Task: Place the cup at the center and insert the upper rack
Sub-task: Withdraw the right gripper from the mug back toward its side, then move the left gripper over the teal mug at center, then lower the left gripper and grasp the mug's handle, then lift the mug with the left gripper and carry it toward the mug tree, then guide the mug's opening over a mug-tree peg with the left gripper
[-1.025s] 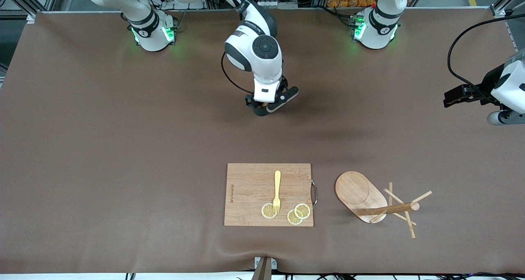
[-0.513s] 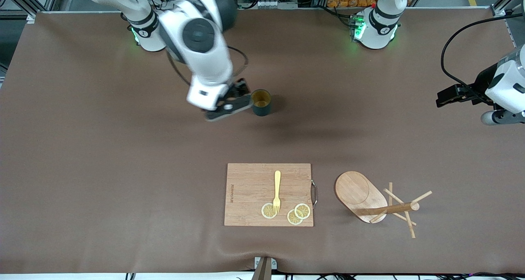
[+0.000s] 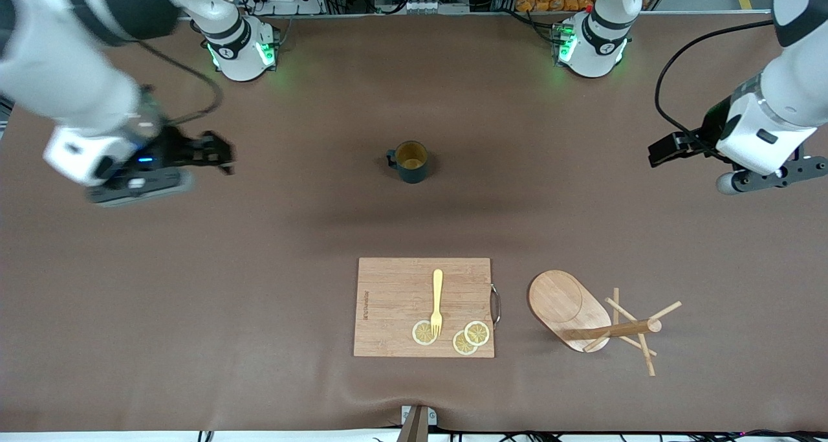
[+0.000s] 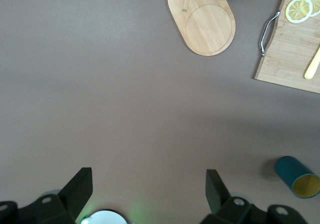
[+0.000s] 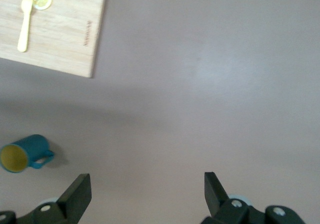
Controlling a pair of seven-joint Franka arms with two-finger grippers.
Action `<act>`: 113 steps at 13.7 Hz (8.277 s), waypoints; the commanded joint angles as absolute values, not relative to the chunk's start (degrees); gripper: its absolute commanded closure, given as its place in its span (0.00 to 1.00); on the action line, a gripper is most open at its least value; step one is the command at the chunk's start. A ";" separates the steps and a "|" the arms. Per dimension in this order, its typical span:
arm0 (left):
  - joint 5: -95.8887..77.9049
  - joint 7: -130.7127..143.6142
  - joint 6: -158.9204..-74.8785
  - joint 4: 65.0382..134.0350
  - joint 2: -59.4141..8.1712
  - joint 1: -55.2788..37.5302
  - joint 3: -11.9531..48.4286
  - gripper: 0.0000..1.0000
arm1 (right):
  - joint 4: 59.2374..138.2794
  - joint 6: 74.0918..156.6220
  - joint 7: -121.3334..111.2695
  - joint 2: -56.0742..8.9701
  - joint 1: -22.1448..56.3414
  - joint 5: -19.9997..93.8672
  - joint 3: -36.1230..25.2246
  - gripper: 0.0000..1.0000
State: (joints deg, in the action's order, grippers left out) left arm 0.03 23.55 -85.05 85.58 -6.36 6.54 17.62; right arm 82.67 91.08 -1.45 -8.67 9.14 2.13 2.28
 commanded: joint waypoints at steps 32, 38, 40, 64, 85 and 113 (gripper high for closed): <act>29.79 129.46 -91.85 61.27 -49.73 -65.82 7.04 0.00 | 83.06 91.85 -5.80 -9.14 -9.67 -1.05 4.39 0.00; 32.25 130.43 -91.93 58.27 -56.77 -68.47 6.42 0.00 | 82.97 91.93 -5.80 -9.23 -10.11 -1.06 4.39 0.00; 32.26 130.43 -91.93 58.27 -57.48 -68.64 6.33 0.00 | 82.88 92.19 -5.54 -9.23 -9.49 -0.88 4.39 0.00; 33.31 137.55 -95.10 58.45 -59.68 -68.29 4.83 1.00 | 81.39 92.81 -3.52 -9.76 -9.84 -0.62 4.39 0.00; -3.66 88.72 -100.55 59.50 -32.70 -29.47 13.27 1.00 | 81.39 95.10 -3.43 -9.76 -9.76 -0.35 4.39 0.00; -61.26 40.87 -92.99 59.41 -46.49 11.07 13.36 1.00 | 81.39 95.97 -3.52 -10.20 -9.67 -0.18 4.39 0.00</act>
State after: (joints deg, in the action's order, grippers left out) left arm -59.73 41.44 -94.02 59.76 -46.10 9.98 12.54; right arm 82.19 95.79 -4.40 -9.71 -9.49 -0.92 4.16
